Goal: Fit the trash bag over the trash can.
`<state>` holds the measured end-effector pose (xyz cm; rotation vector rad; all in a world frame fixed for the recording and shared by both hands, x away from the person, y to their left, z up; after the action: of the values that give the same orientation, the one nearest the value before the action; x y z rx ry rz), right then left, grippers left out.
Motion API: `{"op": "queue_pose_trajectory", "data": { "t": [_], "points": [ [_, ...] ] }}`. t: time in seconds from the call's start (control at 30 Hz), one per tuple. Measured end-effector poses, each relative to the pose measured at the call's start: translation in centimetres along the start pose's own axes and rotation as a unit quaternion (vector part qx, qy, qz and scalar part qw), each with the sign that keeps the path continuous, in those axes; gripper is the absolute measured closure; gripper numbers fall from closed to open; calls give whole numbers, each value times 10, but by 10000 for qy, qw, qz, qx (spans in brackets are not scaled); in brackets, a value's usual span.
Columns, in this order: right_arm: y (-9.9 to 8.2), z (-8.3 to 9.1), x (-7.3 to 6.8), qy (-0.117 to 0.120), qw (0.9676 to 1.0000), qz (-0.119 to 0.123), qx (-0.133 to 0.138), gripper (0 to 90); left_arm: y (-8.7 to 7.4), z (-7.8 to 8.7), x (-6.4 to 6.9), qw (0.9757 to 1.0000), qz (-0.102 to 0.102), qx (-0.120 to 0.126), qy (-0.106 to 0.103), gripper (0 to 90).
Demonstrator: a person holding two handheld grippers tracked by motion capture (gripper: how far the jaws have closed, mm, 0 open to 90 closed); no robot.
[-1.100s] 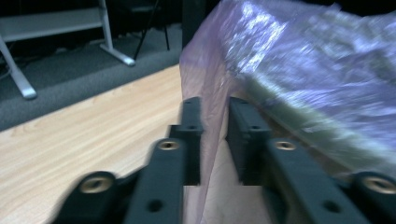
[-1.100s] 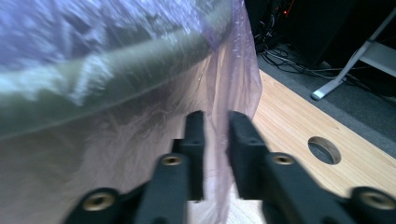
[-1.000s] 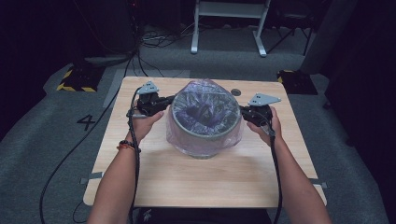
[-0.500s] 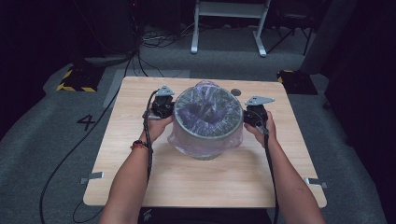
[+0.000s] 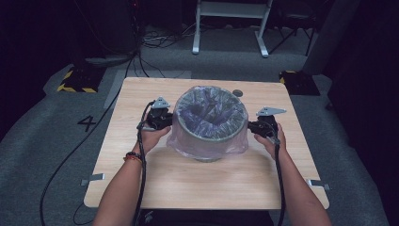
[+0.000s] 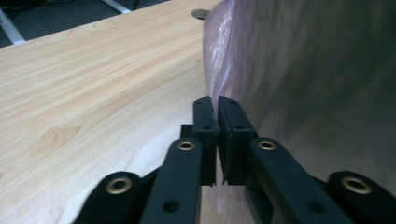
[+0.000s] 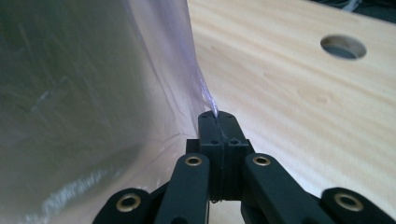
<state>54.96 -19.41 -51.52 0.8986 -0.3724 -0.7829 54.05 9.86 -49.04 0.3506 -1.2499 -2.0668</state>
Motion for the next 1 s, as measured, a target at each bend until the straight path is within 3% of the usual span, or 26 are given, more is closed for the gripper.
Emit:
{"op": "queue_pose_trajectory", "data": {
  "t": [0.07,0.17,0.23,0.37,0.57,0.7,0.73,0.83,0.93,1.0],
  "points": [
    [-6,2,-1,27,10000,-13,-29,870,-5,6,1,10000,-61,21,69,779],
    [-11,9,-4,-8,9996,272,-42,726,-12,19,1,9993,-167,44,320,653],
    [-13,17,-3,-239,9983,522,-51,590,-18,30,1,9984,-295,16,472,564],
    [-17,36,-4,-418,9961,765,104,471,-29,49,8,9976,-475,21,504,424],
    [-19,64,-6,-514,9940,884,380,371,-47,58,42,9965,-819,-102,115,285],
    [-18,76,0,-1013,9874,1169,342,336,-56,57,65,9943,-1034,-182,-210,245],
    [-17,78,0,-1007,9877,1127,394,328,-58,56,70,9938,-1061,-200,-282,234],
    [-15,82,-13,-630,9908,1058,564,308,-68,55,82,9906,-1250,-425,-363,208],
    [-19,85,-39,-271,9892,1303,611,292,-79,56,91,9899,-1274,-498,-379,200],
    [-26,87,-55,-189,9866,1514,582,271,-83,57,96,9898,-1309,-447,-343,197]
  ]
}}
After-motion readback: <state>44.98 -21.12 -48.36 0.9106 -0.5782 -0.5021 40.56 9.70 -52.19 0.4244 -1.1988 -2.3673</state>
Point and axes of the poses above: each handheld gripper's, and its own axes: z roughly backward along the jaws, y roughly out of its top, x roughly to its right, the point moved 10 cm from there along -z, roughly forward along the jaws, and after that the axes turned 1 degree about -y, right-handed, at the moved point
